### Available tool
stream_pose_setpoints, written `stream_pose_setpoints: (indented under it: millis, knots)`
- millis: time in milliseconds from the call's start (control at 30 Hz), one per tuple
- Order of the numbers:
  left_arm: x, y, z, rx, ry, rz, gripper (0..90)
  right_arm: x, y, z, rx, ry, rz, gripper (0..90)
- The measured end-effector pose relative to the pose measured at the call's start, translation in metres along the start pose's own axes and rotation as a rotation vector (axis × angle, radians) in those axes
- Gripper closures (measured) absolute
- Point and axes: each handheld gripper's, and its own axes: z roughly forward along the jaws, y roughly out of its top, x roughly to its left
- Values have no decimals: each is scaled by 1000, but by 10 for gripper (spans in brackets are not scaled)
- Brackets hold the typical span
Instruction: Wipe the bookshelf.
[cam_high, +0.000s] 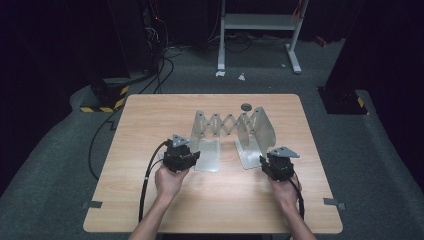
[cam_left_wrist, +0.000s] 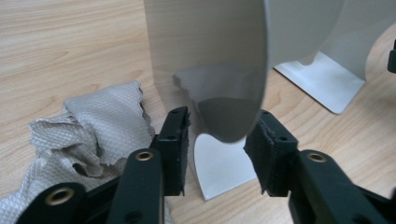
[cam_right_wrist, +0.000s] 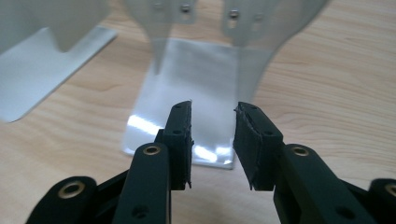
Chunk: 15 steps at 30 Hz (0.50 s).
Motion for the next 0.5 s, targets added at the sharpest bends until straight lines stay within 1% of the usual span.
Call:
stream_pose_setpoints:
  millis: [33, 67, 100, 133, 200, 267, 300, 333, 367, 400, 433, 467, 500]
  knots:
    - [0, -1, -1, 2, -3, 3, 559, 3, 0, -2, 2, 23, -9, 659]
    - [0, -3, -1, 5, -6, 5, 541, 5, 0, -3, 3, 35, -17, 647]
    - [1, -6, -2, 12, -20, 1, 514, 10, 2, -3, 4, 61, -20, 634]
    - [1, -6, -2, 12, -20, 1, 501, 10, 2, -3, 4, 61, -20, 634]
    - [4, -9, -3, 24, -29, 4, 487, 15, 6, -1, 1, 79, -23, 627]
    - [7, -13, -4, 39, -47, 1, 463, 19, 12, 4, 6, 86, -22, 618]
    - [9, -15, -4, 47, -53, 0, 441, 23, 19, 12, 15, 95, -26, 613]
    - [11, -17, -4, 57, -52, 2, 441, 23, 19, 12, 15, 95, -26, 613]
    - [12, -18, -3, 63, -46, 3, 429, 27, 26, 20, 25, 96, -28, 612]
    - [14, -20, -3, 69, -48, -4, 429, 27, 26, 20, 25, 96, -28, 612]
    - [16, -20, -4, 71, -44, 0, 423, 28, 30, 23, 27, 98, -25, 612]
    - [18, -22, -4, 75, -43, -5, 418, 29, 32, 25, 22, 97, -21, 613]
    - [19, -22, -5, 80, -40, -8, 411, 31, 38, 31, 28, 89, -8, 613]
